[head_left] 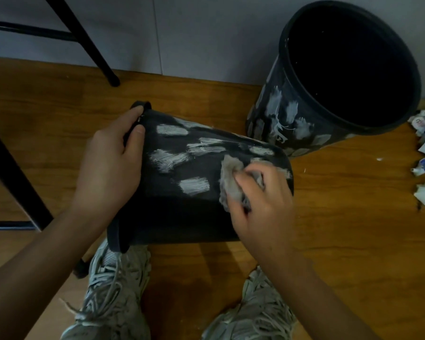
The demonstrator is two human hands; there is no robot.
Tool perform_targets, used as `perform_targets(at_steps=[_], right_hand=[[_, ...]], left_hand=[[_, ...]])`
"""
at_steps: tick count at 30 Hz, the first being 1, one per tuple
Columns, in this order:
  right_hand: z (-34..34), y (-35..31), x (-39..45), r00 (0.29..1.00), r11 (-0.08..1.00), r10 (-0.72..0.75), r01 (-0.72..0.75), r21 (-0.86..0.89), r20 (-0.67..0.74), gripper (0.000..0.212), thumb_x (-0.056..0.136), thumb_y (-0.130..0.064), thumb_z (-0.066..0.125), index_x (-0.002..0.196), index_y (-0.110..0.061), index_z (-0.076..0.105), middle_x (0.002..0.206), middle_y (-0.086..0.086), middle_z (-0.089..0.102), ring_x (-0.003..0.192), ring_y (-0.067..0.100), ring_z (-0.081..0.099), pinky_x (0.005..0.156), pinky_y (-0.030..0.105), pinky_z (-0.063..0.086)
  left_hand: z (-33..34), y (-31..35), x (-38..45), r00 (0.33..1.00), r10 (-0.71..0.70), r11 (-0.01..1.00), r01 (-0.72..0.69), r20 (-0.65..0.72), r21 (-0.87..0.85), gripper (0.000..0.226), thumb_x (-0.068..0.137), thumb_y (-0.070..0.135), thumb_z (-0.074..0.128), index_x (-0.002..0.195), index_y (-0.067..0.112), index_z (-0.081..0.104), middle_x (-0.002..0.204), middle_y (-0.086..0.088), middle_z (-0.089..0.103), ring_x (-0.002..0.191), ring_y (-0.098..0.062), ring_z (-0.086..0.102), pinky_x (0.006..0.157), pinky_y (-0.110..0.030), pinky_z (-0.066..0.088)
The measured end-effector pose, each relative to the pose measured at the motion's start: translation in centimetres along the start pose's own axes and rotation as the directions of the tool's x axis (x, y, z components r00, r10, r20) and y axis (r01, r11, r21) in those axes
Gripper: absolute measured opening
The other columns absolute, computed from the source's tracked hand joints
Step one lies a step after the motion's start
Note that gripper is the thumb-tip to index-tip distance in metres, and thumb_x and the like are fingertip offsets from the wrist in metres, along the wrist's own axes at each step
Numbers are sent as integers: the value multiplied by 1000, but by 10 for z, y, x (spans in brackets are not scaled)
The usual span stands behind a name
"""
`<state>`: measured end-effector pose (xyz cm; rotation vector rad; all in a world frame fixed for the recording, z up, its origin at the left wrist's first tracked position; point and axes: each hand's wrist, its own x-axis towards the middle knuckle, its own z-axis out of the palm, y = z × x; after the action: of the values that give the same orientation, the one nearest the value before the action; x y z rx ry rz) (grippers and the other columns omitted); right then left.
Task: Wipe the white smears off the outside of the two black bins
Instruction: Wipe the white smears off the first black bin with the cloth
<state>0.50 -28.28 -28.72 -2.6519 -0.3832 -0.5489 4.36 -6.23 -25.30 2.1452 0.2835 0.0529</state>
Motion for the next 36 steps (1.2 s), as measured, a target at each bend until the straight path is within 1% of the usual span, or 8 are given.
perform_targets(at_steps=[3, 8, 14, 20, 23, 28, 31, 36], right_hand=[[-4, 3, 1, 997, 998, -62, 62, 3, 43, 17, 87, -16, 61, 94, -3, 70, 98, 14, 62, 82, 23, 56, 62, 31, 47], [3, -1, 39, 995, 998, 30, -25, -60, 95, 17, 81, -16, 65, 95, -7, 69, 102, 11, 61, 84, 24, 58, 65, 25, 39], [-2, -6, 5, 996, 999, -11, 8, 31, 86, 18, 87, -16, 61, 96, -4, 70, 101, 12, 61, 84, 23, 57, 65, 31, 49], [-4, -5, 35, 984, 999, -31, 37, -30, 177, 16, 87, -19, 61, 96, -8, 69, 101, 9, 59, 84, 22, 57, 63, 30, 47], [3, -7, 44, 992, 998, -21, 28, -52, 128, 18, 84, -18, 61, 96, -7, 68, 102, 11, 60, 84, 26, 58, 63, 32, 47], [2, -12, -11, 999, 999, -45, 46, -29, 30, 16, 87, -16, 64, 96, -5, 70, 99, 14, 62, 81, 23, 54, 62, 27, 43], [3, -10, -11, 996, 994, -88, 89, -58, 21, 17, 87, -17, 63, 96, -5, 71, 98, 15, 63, 78, 25, 56, 60, 30, 45], [5, -16, 13, 998, 997, 63, -64, -50, -6, 17, 84, -20, 61, 93, -8, 70, 100, 11, 61, 80, 22, 54, 64, 23, 35]], left_hand=[[0, 1, -3, 1000, -7, 1000, 7, 1, 8, 41, 103, 23, 39, 144, 18, 42, 125, 15, 47, 104, 16, 41, 75, 9, 31], [2, 3, -7, 999, -31, 1000, 31, -20, -2, 42, 104, 21, 38, 145, 17, 40, 113, 17, 46, 77, 36, 40, 63, 9, 31], [2, 0, -3, 1000, -25, 1000, 25, -12, 8, 41, 104, 21, 38, 144, 19, 42, 118, 15, 50, 92, 18, 43, 69, 8, 33], [1, 0, 0, 1000, -15, 1000, 15, 5, 5, 40, 104, 20, 38, 143, 16, 43, 116, 13, 51, 80, 33, 44, 67, 7, 34], [1, -1, 1, 1000, -13, 1000, 13, 0, 13, 40, 104, 21, 37, 144, 16, 43, 119, 13, 51, 82, 32, 44, 69, 7, 35], [2, -1, 1, 1000, -7, 999, 7, -7, 38, 40, 104, 21, 38, 143, 18, 44, 115, 12, 54, 80, 28, 47, 67, 6, 35], [2, -1, 1, 1000, 0, 999, 0, -3, 35, 40, 103, 19, 38, 143, 16, 43, 117, 13, 52, 87, 18, 49, 69, 7, 34], [1, -2, 5, 1000, -8, 1000, 8, -1, 12, 40, 103, 20, 38, 143, 16, 44, 120, 13, 51, 101, 14, 43, 73, 9, 33]])
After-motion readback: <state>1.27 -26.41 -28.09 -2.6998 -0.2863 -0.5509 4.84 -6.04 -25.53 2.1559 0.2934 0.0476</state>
